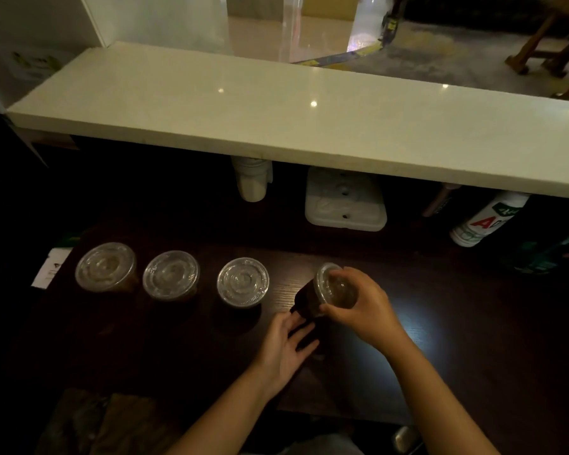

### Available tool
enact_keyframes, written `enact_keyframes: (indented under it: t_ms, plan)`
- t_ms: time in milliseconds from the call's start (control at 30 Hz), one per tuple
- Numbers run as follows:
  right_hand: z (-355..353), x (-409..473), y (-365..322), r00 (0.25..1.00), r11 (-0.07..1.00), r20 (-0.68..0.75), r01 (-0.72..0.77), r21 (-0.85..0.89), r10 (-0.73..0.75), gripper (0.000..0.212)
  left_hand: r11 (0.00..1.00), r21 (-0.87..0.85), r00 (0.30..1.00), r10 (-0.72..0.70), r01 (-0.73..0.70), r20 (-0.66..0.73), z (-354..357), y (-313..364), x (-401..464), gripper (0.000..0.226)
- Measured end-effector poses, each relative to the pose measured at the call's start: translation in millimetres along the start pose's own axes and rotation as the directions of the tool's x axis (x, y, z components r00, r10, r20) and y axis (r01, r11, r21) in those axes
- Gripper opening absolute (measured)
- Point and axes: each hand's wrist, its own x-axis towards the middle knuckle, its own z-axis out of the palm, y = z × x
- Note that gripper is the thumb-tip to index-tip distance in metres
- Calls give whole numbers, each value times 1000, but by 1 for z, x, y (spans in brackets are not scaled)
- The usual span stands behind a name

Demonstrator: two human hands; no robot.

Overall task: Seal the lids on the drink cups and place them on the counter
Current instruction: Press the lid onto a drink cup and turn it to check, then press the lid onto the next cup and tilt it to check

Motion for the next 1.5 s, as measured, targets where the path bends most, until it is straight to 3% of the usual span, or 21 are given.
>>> enact_keyframes:
  t_ms: [133,267,400,467,500,567,633,667,700,767,833,900,933,1000,1067,1133,1367,1500]
  plan:
    - [17,1,6,996,987,-14,82,-138,-85,63,989,-143,996,-46,36,-71,-6,-6,9,37]
    - [34,1,10,979,956,-8,196,-218,-202,60,981,-193,998,-45,38,-35,-14,-1,14,45]
    - [38,6,7,973,929,2,222,-297,-232,59,997,-80,999,0,-3,-40,-25,4,8,37]
    - [36,6,7,975,903,20,211,-375,-220,59,989,97,987,118,-108,-112,-36,3,1,30]
    - [35,6,5,976,891,14,203,-405,-216,58,953,227,956,242,-202,-167,-45,3,-2,26]
    - [35,7,-6,972,889,-52,189,-418,-231,58,781,505,810,535,-367,-238,-63,11,-9,22]
    - [45,13,-29,945,882,-95,251,-398,-312,59,650,623,696,682,-435,-225,-76,24,-4,35]
    - [54,19,-42,927,867,-79,310,-389,-367,60,610,655,679,707,-446,-196,-79,32,1,47]
    - [65,24,-56,908,845,-39,372,-384,-418,62,581,680,684,712,-447,-159,-82,40,6,58]
    - [89,33,-77,884,811,95,458,-363,-457,65,615,663,747,653,-427,-125,-82,51,19,62]
    - [110,40,-83,894,842,243,439,-315,-376,69,515,756,770,638,-404,-23,-82,59,28,48]
    - [119,43,-81,882,837,294,451,-308,-367,70,444,782,765,640,-437,64,-83,59,34,30]
    - [120,42,-78,876,825,292,468,-316,-385,70,355,838,729,681,-415,73,-82,61,30,22]
    - [118,38,-72,872,830,271,477,-288,-407,71,331,858,714,698,-393,58,-86,59,27,30]
    - [114,28,-70,868,837,262,483,-256,-421,73,394,823,709,705,-409,14,-92,51,22,51]
    - [112,16,-68,877,847,237,471,-246,-419,73,298,865,690,720,-405,75,-102,44,13,54]
    - [117,-31,-71,899,822,232,435,-369,-371,69,190,858,712,656,-477,250,-130,25,-16,53]
    - [131,-32,-73,901,761,276,430,-485,-333,51,44,880,691,639,-473,340,-140,26,-17,46]
